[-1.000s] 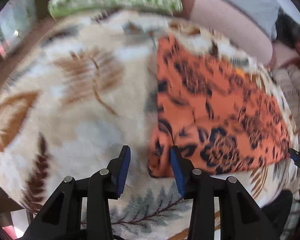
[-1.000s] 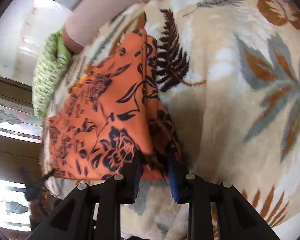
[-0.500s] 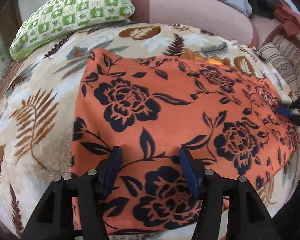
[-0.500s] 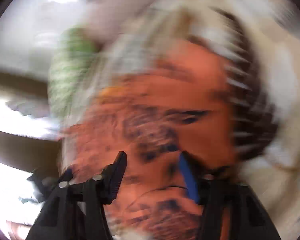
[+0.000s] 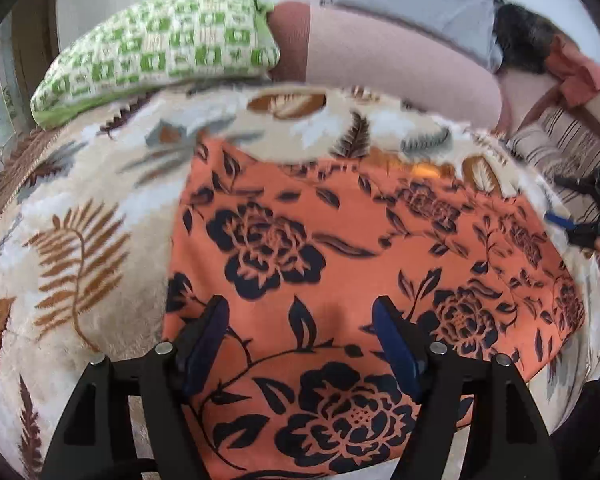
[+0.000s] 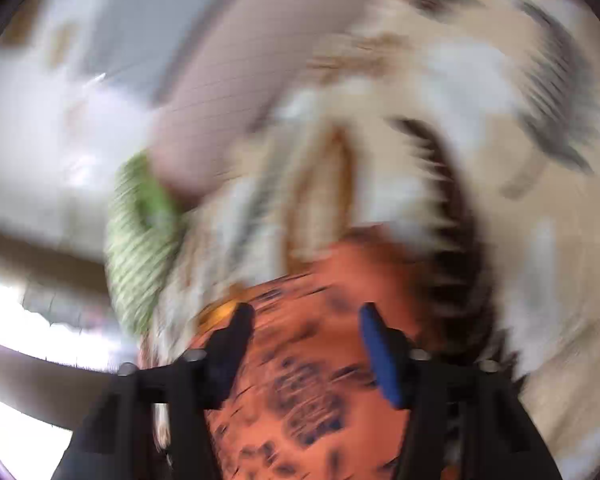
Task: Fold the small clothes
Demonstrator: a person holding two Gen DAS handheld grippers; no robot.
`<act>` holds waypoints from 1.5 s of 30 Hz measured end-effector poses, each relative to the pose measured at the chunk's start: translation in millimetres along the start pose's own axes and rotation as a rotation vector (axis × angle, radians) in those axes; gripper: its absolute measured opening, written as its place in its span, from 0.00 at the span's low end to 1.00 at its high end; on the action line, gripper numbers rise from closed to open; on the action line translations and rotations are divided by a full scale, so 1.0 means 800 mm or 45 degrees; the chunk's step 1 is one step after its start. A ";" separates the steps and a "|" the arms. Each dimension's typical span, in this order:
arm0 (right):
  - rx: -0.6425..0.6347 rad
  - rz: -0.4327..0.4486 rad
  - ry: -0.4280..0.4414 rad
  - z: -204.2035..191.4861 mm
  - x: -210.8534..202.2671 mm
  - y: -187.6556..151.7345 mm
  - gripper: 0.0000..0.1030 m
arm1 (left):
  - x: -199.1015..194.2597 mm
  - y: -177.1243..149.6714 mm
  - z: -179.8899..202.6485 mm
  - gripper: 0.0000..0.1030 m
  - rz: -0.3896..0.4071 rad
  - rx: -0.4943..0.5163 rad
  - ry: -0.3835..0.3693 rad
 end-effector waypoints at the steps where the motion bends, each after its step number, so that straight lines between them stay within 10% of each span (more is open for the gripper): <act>1: -0.058 -0.039 -0.054 0.000 0.009 -0.004 0.76 | 0.012 -0.003 -0.005 0.76 -0.043 -0.009 0.035; 3: -0.019 -0.148 -0.319 0.042 0.038 -0.008 0.70 | 0.035 -0.008 -0.011 0.76 -0.131 -0.018 0.070; 6: 0.023 -0.013 -0.326 0.018 0.006 -0.018 0.62 | -0.005 0.004 -0.001 0.76 -0.075 -0.039 0.047; 12: -0.385 -0.012 -0.240 -0.109 -0.033 -0.125 0.79 | -0.040 -0.006 -0.005 0.76 -0.059 -0.089 0.091; 17: -0.339 -0.263 -0.515 -0.035 0.016 -0.189 0.82 | -0.048 -0.035 -0.016 0.76 -0.157 -0.165 0.147; 25: -0.572 -0.001 -0.474 -0.119 -0.021 -0.192 0.84 | -0.083 -0.035 -0.007 0.76 -0.071 -0.158 0.152; 29: -0.399 -0.243 -0.641 -0.042 0.040 -0.193 0.95 | -0.083 -0.035 -0.002 0.76 -0.076 -0.155 0.157; 35: -0.554 0.013 -0.554 -0.122 -0.011 -0.195 0.94 | -0.089 -0.034 0.006 0.76 -0.051 -0.139 0.179; 45: -0.569 0.072 -0.629 -0.141 -0.066 -0.247 0.94 | -0.109 -0.036 0.039 0.76 0.006 -0.083 0.192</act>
Point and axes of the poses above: each gripper's, at about its wrist camera, not at the fingertips, and x roughly the way its jaws point, z to its right, y to its top, the point moved 3 cm from there along x, roughly the way its jaws point, and after that the axes turned 2 degrees about -x, right-handed, at the moved point
